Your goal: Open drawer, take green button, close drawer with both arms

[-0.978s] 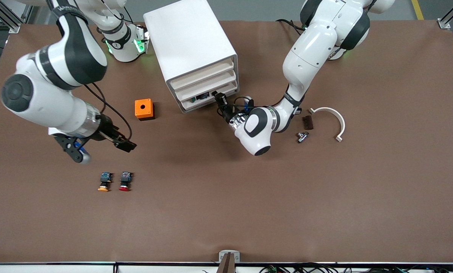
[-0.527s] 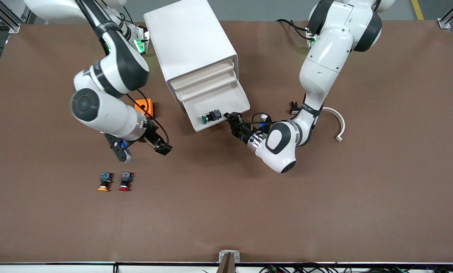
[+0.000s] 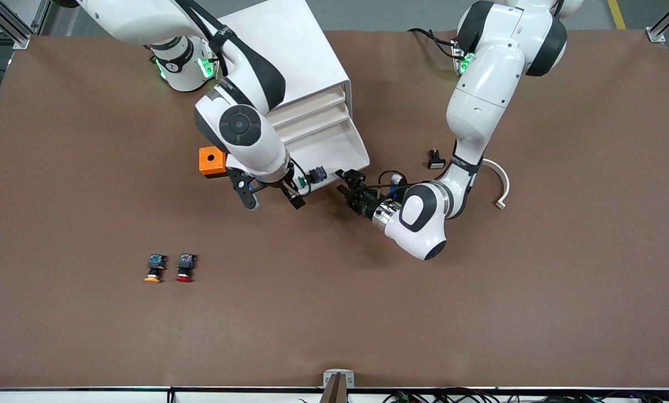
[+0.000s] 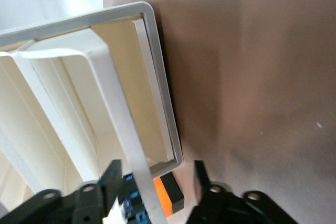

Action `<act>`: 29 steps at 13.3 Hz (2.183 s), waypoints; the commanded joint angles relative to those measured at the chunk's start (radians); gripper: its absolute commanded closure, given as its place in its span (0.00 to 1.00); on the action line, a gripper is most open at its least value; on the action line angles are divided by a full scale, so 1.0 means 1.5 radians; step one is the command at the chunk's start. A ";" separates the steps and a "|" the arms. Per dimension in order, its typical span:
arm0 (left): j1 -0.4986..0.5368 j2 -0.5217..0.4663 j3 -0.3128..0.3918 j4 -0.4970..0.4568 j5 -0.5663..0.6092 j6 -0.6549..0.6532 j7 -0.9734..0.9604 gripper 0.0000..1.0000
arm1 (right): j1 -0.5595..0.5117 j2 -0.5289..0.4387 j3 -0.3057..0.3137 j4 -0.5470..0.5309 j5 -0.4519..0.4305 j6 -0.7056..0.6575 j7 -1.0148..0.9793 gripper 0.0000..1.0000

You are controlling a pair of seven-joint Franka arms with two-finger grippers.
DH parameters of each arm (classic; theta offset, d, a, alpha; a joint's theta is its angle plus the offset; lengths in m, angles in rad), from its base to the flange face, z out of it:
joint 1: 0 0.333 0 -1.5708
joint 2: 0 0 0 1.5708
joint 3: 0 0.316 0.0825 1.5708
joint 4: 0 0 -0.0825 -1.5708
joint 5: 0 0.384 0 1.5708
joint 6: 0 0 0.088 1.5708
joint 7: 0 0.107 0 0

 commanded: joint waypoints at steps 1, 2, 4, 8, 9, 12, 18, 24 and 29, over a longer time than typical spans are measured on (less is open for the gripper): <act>0.031 -0.039 0.005 0.001 0.020 -0.012 -0.004 0.01 | -0.012 -0.003 0.030 -0.051 -0.059 0.047 0.076 0.00; 0.045 -0.040 0.006 0.001 0.023 -0.016 -0.004 0.00 | -0.010 -0.002 0.036 -0.066 -0.075 0.062 0.095 0.00; 0.056 -0.058 0.024 0.003 0.042 -0.015 -0.001 0.00 | -0.009 -0.002 0.043 -0.087 -0.087 0.085 0.118 0.01; 0.055 -0.097 0.092 0.027 0.093 -0.015 0.004 0.00 | 0.009 0.012 0.044 -0.116 -0.130 0.137 0.182 0.02; 0.058 -0.105 0.093 0.031 0.109 -0.015 0.012 0.00 | 0.013 0.023 0.044 -0.117 -0.157 0.140 0.205 0.02; 0.050 -0.152 0.092 0.033 0.225 -0.015 0.098 0.00 | 0.015 0.038 0.059 -0.116 -0.198 0.140 0.241 0.09; 0.048 -0.166 0.095 0.033 0.257 -0.015 0.336 0.01 | 0.014 0.038 0.071 -0.113 -0.198 0.138 0.242 0.65; 0.048 -0.181 0.090 0.033 0.285 -0.009 0.507 0.00 | 0.009 0.038 0.075 -0.103 -0.198 0.142 0.231 0.99; 0.021 -0.176 0.092 0.031 0.288 0.025 0.526 0.00 | -0.037 0.036 0.114 -0.051 -0.196 0.038 0.070 1.00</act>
